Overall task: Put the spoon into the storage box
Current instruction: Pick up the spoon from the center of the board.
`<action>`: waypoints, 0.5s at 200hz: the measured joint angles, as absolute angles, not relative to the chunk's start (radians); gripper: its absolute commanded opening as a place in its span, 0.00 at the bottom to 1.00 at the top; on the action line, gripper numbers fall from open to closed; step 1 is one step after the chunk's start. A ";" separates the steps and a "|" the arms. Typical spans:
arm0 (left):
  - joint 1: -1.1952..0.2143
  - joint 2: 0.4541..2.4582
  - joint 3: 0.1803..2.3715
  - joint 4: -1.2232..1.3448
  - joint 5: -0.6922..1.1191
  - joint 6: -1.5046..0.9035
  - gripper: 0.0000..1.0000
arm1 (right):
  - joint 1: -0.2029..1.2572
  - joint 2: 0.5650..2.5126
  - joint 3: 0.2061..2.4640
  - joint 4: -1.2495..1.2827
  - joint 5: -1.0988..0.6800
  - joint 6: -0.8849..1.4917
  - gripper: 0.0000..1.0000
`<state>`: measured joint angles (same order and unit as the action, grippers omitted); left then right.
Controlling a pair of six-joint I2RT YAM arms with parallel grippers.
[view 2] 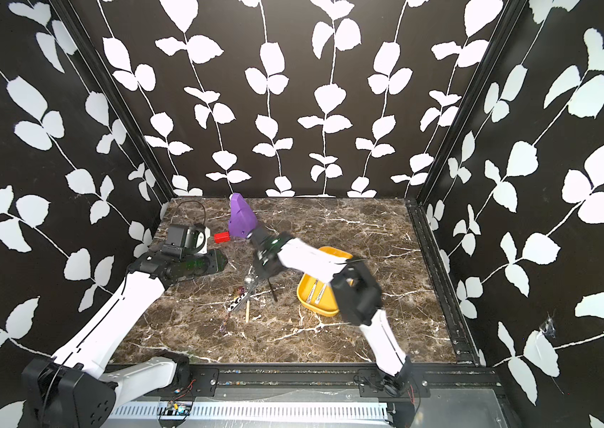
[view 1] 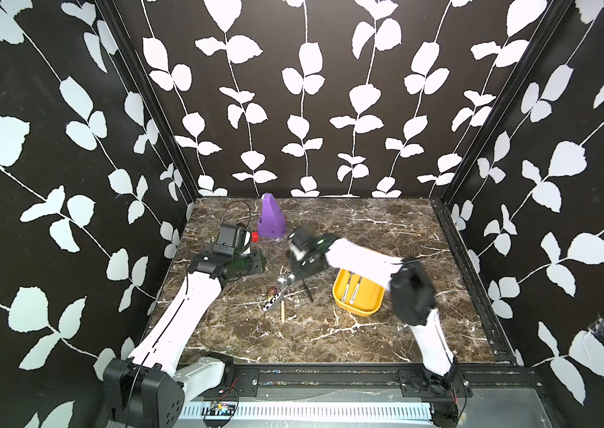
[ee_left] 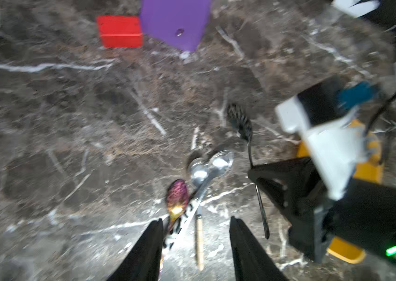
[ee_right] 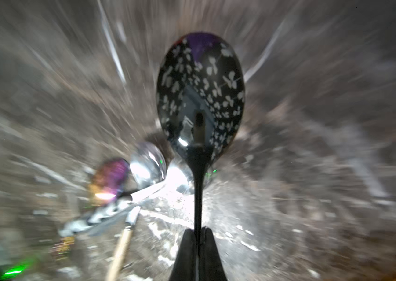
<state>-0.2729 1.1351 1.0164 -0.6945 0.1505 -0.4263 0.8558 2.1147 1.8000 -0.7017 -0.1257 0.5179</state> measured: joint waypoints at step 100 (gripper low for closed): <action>-0.418 1.151 0.890 -0.188 0.666 -0.484 0.57 | 0.554 1.843 1.552 -0.181 -0.678 0.725 0.00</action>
<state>-0.4179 1.1515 0.8898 -0.1879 0.6662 -0.4839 0.5541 1.8435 1.5520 -0.1810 -0.6777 0.7250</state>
